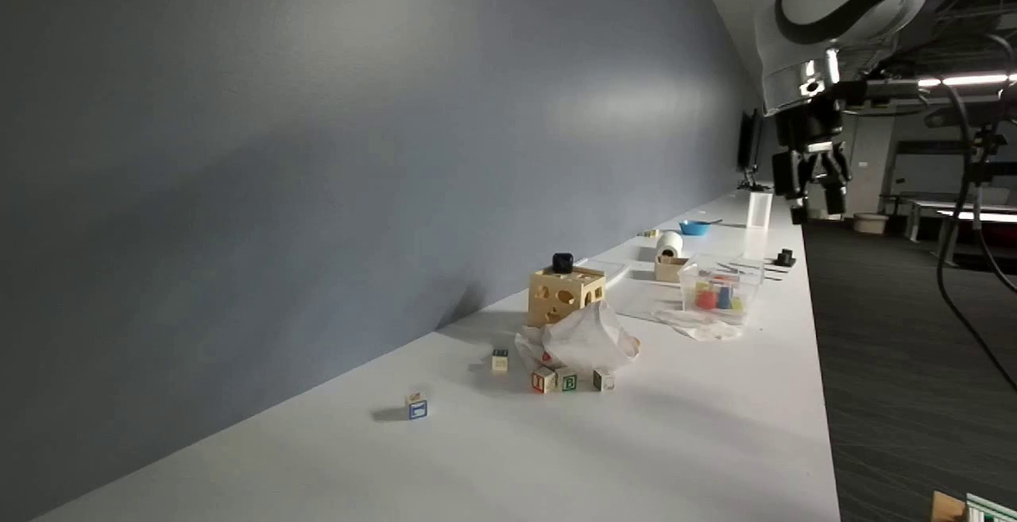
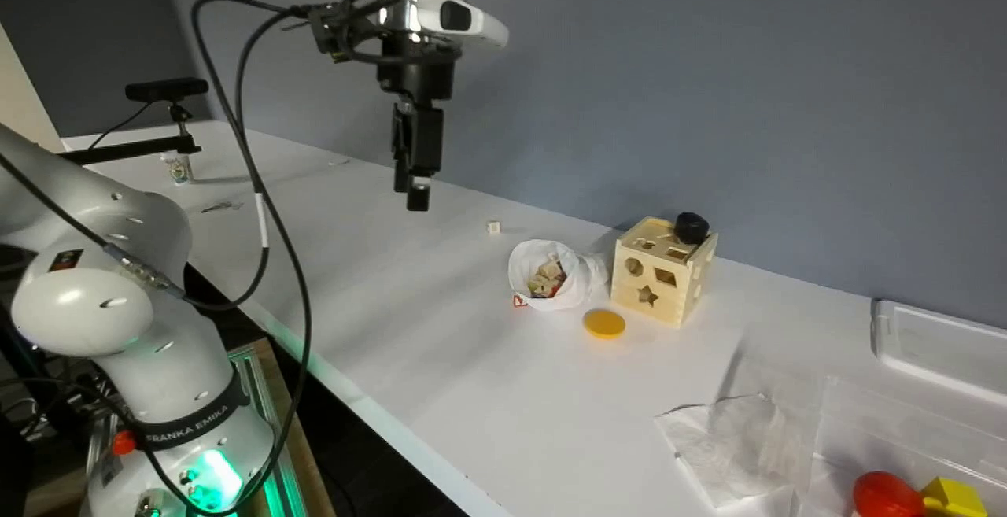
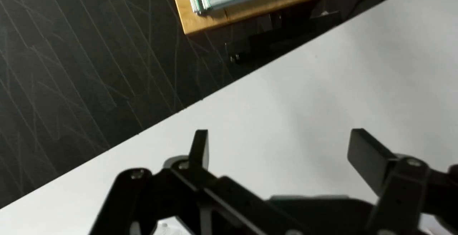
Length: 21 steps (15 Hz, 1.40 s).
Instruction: Put the block into the carrier bag
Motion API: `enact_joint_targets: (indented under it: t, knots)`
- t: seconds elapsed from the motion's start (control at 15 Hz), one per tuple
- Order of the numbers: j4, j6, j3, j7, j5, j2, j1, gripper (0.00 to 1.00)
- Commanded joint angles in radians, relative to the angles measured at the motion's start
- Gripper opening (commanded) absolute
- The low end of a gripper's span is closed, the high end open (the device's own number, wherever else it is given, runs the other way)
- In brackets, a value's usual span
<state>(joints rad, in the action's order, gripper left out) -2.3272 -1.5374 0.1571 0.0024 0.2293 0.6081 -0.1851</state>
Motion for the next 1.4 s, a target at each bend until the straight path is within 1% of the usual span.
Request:
enact_joint_targets:
  t: [0.0,0.2,0.33,0.47,0.73,0.87,0.93,1.0,1.13,1.33]
  knots:
    - [0.031,-0.150,-0.013,0.090,-0.065,-0.143,0.025,1.00]
    - [0.064,-0.213,-0.049,0.128,-0.152,-0.237,0.062,1.00]
    - [0.091,-0.251,-0.085,0.137,-0.181,-0.288,0.093,1.00]
    - [0.136,-0.294,-0.121,0.168,-0.176,-0.352,0.114,1.00]
    - [0.255,-0.284,-0.183,0.270,-0.158,-0.479,0.149,1.00]
    - [0.307,-0.290,-0.205,0.286,-0.157,-0.532,0.172,1.00]
    - [0.320,-0.296,-0.213,0.224,-0.139,-0.545,0.187,1.00]
    - [0.259,-0.300,-0.196,0.253,-0.151,-0.494,0.174,1.00]
    - [0.293,-0.300,-0.207,0.245,-0.150,-0.530,0.192,1.00]
    - [0.305,-0.300,-0.206,0.238,-0.149,-0.542,0.195,1.00]
